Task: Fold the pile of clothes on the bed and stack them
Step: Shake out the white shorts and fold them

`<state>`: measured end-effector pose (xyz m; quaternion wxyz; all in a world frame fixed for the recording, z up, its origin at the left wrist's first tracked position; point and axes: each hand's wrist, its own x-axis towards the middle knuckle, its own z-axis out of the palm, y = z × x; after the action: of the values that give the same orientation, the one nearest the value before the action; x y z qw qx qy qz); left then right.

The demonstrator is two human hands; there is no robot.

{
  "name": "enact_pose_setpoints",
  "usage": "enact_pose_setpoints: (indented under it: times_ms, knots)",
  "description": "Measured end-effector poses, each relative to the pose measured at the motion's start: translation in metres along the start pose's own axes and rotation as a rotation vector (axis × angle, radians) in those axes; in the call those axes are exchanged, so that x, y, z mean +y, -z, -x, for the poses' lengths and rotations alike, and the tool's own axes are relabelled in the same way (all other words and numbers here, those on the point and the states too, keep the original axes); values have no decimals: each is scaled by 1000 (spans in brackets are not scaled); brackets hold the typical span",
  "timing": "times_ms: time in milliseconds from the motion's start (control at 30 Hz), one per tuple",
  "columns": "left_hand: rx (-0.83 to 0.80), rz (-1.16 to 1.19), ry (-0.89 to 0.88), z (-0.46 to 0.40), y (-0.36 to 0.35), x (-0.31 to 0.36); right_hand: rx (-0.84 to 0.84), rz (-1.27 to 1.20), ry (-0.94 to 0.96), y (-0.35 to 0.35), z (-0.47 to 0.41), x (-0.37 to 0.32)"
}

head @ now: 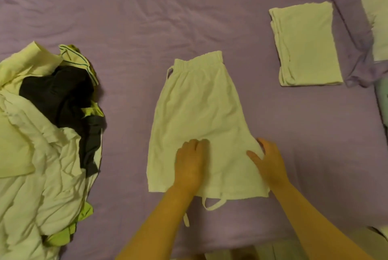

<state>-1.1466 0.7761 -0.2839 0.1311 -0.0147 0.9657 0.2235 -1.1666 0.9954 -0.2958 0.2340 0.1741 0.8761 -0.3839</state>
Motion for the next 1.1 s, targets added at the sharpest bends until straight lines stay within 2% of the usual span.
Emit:
enact_pose_setpoints:
  times_ms: [33,100,200,267,333,433,533,667,800,933,1100]
  knots:
    - [-124,159,-58,4,-9,22,0,-73,-41,4,5,2]
    - [-340,435,5,14,-26,62,11,-224,-126,11,14,8]
    - [-393,556,159,16,-46,103,4,-412,-235,22,21,15]
    - [-371,577,258,15,-53,118,-53,-576,-314,29,24,16]
    - [-328,542,283,14,-56,122,-112,-674,-344,35,26,18]
    - [-300,552,234,12,-53,111,-117,-684,-292,43,27,27]
    - [-241,633,264,3,-39,91,-93,-677,-277,47,25,33]
    - [-230,755,319,-7,-20,80,-207,-839,-322,36,30,26]
    - [-152,779,360,-13,-13,71,-221,-821,-285,30,31,27]
    - [-144,815,402,-16,-16,68,-204,-785,-275,31,30,32]
    - [-143,883,413,-14,-18,75,-224,-738,-398,16,25,21]
